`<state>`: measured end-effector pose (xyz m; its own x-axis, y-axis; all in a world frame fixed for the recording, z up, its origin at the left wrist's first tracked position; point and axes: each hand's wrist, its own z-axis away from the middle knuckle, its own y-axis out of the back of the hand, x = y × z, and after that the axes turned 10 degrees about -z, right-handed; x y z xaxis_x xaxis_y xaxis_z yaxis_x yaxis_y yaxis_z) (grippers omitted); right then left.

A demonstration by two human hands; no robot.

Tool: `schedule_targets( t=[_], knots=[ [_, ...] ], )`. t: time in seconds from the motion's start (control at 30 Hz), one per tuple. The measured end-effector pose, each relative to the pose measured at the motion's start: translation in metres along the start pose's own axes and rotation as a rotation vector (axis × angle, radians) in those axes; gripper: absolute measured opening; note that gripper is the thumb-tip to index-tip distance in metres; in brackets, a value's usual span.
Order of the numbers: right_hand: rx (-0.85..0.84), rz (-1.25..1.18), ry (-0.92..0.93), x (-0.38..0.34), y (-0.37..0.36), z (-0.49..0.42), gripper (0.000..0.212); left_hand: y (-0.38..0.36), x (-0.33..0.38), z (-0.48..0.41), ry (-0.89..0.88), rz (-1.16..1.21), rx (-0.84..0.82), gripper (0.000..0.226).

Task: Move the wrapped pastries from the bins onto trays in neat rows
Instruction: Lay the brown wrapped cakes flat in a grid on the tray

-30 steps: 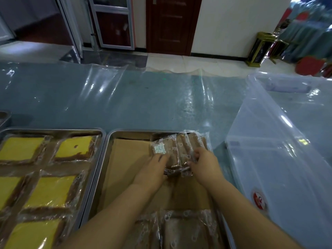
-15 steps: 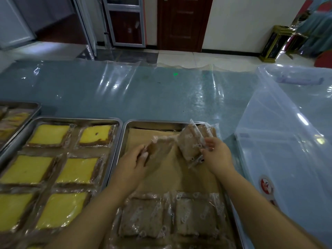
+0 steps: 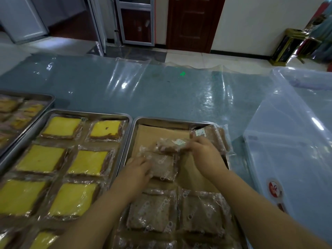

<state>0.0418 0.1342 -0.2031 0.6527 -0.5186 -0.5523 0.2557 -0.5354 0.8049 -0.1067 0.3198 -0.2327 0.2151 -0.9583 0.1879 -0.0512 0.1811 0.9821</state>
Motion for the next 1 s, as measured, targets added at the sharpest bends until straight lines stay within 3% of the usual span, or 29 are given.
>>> schedule_targets(
  t=[0.1, 0.23, 0.43, 0.57, 0.73, 0.9, 1.0],
  knots=[
    [-0.267, 0.1, -0.138, 0.006, -0.016, -0.004, 0.046, -0.001, -0.005, 0.002, -0.106, -0.065, 0.002, 0.034],
    [-0.393, 0.17, -0.192, 0.003, -0.029, -0.022, 0.058, 0.003, -0.011, 0.001, -0.204, -0.079, 0.114, 0.029],
    [-0.511, 0.202, -0.159, -0.006, -0.048, -0.058, 0.057, 0.006, -0.016, 0.005, -0.211, -0.033, 0.106, 0.02],
    [-0.432, 0.168, -0.173, -0.005, -0.058, -0.063, 0.062, 0.007, -0.018, 0.01, -0.197, -0.02, 0.102, 0.02],
    [-0.33, 0.004, -0.239, 0.003, -0.057, -0.061, 0.05, 0.007, -0.02, 0.014, -0.192, -0.009, 0.119, 0.016],
    [-0.273, 0.087, -0.184, -0.002, -0.051, -0.062, 0.025, 0.003, -0.02, 0.014, -0.147, 0.015, 0.095, 0.024],
    [-0.111, -0.093, -0.183, -0.009, -0.041, -0.064, 0.022, 0.005, -0.02, 0.015, -0.157, 0.017, 0.1, 0.024]
  ],
)
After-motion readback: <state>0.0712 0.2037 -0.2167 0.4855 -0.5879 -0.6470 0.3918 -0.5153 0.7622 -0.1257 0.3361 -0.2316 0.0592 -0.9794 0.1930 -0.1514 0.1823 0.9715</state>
